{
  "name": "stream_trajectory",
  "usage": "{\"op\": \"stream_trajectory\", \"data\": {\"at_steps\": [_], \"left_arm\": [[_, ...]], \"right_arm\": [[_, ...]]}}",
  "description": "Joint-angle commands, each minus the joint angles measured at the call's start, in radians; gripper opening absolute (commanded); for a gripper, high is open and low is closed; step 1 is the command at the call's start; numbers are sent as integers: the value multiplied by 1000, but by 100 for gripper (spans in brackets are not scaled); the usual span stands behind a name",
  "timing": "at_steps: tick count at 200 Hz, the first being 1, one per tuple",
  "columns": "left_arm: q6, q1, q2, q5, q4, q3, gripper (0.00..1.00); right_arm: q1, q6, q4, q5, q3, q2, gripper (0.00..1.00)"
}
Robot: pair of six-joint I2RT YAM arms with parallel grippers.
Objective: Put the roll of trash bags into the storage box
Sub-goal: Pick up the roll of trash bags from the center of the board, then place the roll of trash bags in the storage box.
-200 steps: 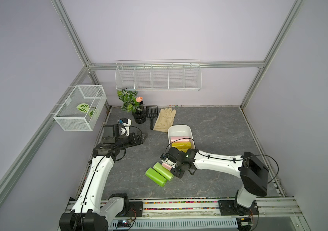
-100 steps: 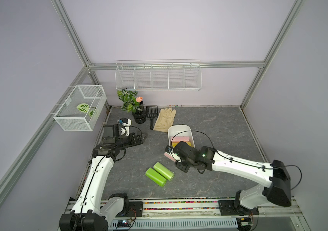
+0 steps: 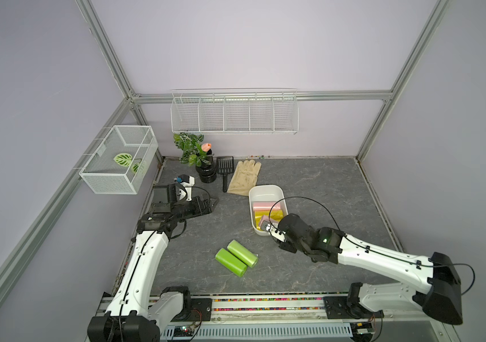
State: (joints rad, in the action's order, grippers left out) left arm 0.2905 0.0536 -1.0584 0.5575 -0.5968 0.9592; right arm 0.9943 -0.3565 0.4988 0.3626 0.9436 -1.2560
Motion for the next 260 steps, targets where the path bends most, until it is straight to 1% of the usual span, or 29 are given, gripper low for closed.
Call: {"op": "stream_trajectory", "data": {"at_steps": [1,21,43,50,67,75,90,105,144,163,181,211,233,260], "left_arm": [[-11,3,15,7,6,10,100],[-12,3,17,5,6,10,100],[-11,3,18,7,6,10,100],[-11,3,19,7,5,10,100],[-12,3,20,4,5,10,100],[-12,3,20,4,5,10,100],[-11,3,21,3,4,10,100],[-11,3,24,2,6,9,100],[-13,3,24,1,5,9,100],[-11,3,27,2,5,9,100],[-12,3,31,5,5,9,100],[-11,3,36,4,6,8,100],[-11,3,37,5,7,7,100],[-10,3,35,9,9,7,100]], "right_arm": [[-68,-63,30,-118,42,21,0],[-104,-155,42,-133,52,22,0],[-153,-321,59,-189,69,14,0],[-178,-335,73,-213,90,3,0],[-253,-328,187,-332,201,-61,0],[-275,-337,235,-353,253,-99,0],[-284,-391,289,-327,323,-163,0],[-287,-439,300,-300,378,-221,0],[-309,-548,349,-308,550,-420,0],[-316,-598,333,-295,615,-516,0],[-335,-642,331,-314,675,-600,0],[-369,-667,363,-315,796,-721,0],[-385,-674,346,-329,842,-754,0],[-389,-698,346,-300,909,-816,0]]}}
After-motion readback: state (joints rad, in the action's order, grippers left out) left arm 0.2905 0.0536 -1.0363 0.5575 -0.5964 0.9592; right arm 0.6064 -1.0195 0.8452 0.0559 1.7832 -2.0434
